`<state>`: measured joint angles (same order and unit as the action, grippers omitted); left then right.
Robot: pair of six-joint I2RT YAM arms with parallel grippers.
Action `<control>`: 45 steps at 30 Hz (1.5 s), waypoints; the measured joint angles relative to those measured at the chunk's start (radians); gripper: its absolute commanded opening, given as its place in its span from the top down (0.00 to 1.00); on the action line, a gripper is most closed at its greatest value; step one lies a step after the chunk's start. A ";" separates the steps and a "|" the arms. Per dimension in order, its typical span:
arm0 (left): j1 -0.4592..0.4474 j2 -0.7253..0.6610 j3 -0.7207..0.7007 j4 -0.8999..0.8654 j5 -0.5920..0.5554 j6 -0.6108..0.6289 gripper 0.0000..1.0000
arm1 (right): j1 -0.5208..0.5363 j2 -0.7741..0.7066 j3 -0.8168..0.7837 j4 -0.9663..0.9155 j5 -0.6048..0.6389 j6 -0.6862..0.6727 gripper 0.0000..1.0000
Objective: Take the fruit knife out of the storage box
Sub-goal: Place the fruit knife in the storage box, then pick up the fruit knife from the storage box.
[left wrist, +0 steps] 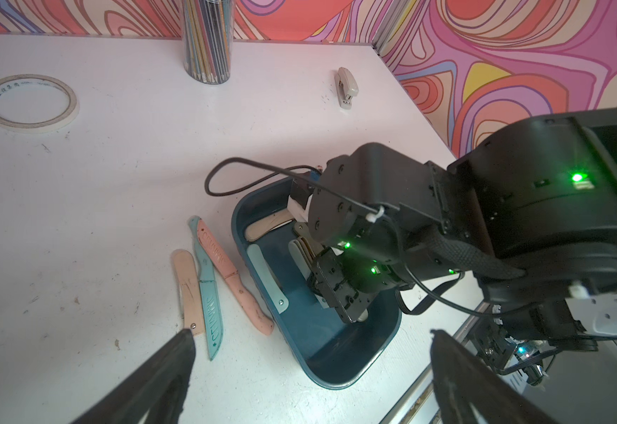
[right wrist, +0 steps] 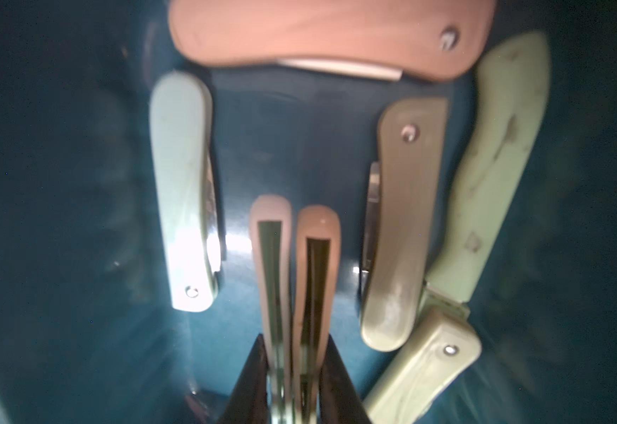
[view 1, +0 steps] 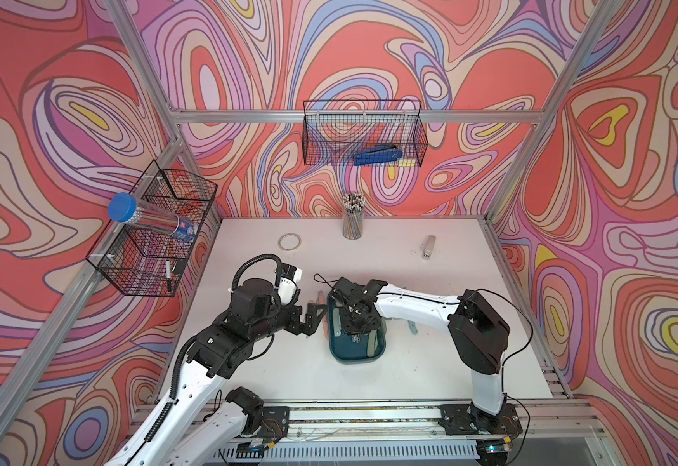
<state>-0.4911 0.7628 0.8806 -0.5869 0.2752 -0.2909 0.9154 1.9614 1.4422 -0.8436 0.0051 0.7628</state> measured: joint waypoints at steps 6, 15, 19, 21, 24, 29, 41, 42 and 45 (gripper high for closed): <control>0.000 0.000 0.000 0.000 -0.006 0.000 0.00 | -0.024 0.000 0.002 0.014 -0.002 -0.007 0.75; 0.000 0.008 0.000 0.000 -0.006 0.000 0.00 | -0.061 0.014 -0.002 0.048 -0.011 -0.018 0.52; 0.000 0.008 0.000 0.000 -0.006 0.000 0.00 | -0.061 0.014 -0.003 0.046 -0.002 -0.021 0.54; 0.000 0.008 0.000 0.000 -0.006 0.000 0.00 | -0.061 0.014 -0.003 0.041 0.018 -0.019 0.57; 0.000 0.008 0.000 0.000 -0.006 0.000 0.00 | -0.061 0.014 -0.003 0.029 0.044 -0.018 0.62; 0.000 0.008 0.000 0.000 -0.006 0.000 0.00 | -0.061 0.014 -0.002 0.017 0.064 -0.022 0.70; 0.000 0.008 0.000 0.000 -0.008 0.000 0.00 | -0.062 0.072 0.019 0.037 0.042 -0.040 0.73; 0.000 0.008 0.000 0.000 -0.009 0.000 0.00 | -0.063 0.077 0.020 0.038 0.039 -0.040 0.73; 0.000 0.008 0.000 0.000 -0.011 0.000 0.00 | -0.063 0.081 0.026 0.038 0.030 -0.041 0.73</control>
<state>-0.4911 0.7708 0.8806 -0.5865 0.2642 -0.2913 0.8520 2.0426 1.4685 -0.8059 0.0349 0.7216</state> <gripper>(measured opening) 0.997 0.268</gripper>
